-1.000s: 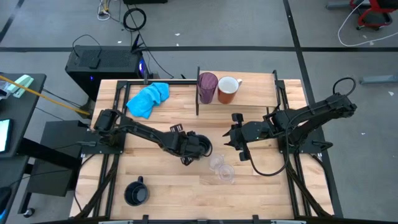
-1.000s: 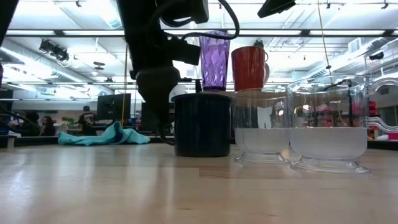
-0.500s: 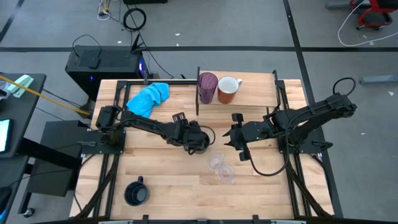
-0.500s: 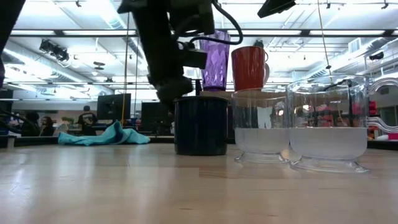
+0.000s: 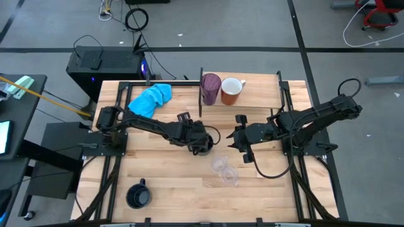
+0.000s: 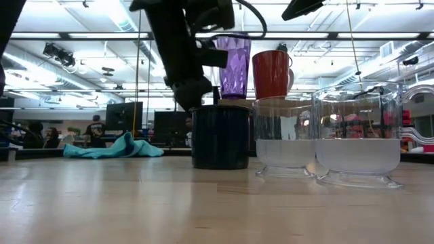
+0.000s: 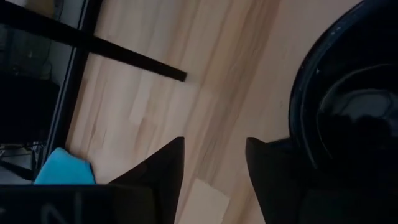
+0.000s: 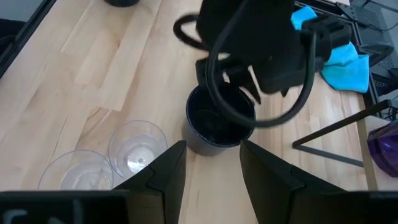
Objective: Stack small to large cups/mugs on shelf
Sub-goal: Put the right black mug on the shelf
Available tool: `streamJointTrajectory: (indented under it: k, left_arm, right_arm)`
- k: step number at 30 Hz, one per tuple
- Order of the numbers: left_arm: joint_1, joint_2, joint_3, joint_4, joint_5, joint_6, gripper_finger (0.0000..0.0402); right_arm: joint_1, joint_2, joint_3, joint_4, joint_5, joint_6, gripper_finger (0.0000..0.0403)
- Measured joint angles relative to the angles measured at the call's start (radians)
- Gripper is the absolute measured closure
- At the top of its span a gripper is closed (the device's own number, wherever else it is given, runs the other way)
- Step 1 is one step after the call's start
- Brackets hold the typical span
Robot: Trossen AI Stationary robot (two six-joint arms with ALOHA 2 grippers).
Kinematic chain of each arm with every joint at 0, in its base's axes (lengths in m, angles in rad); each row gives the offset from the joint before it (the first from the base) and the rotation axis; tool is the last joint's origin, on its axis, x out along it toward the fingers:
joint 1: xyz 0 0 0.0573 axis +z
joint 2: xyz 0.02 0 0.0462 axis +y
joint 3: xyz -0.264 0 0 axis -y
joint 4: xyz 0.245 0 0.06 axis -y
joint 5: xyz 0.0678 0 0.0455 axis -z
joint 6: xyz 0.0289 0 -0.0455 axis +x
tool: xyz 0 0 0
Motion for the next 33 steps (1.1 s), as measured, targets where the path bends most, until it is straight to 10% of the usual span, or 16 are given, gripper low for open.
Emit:
streamJointTrajectory:
  k: [10, 33]
  left_arm:
    - [0.008, -0.053, -0.026, -0.101, 0.18, 0.022, 0.0243]
    - [0.188, -0.047, -0.311, 0.408, 0.434, 0.081, 0.0313]
  right_arm:
    - [0.0, 0.0, 0.0, -0.001, 0.0, 0.028, 0.0245]
    - [0.0, 0.0, -0.001, -0.006, -0.007, 0.025, 0.0245]
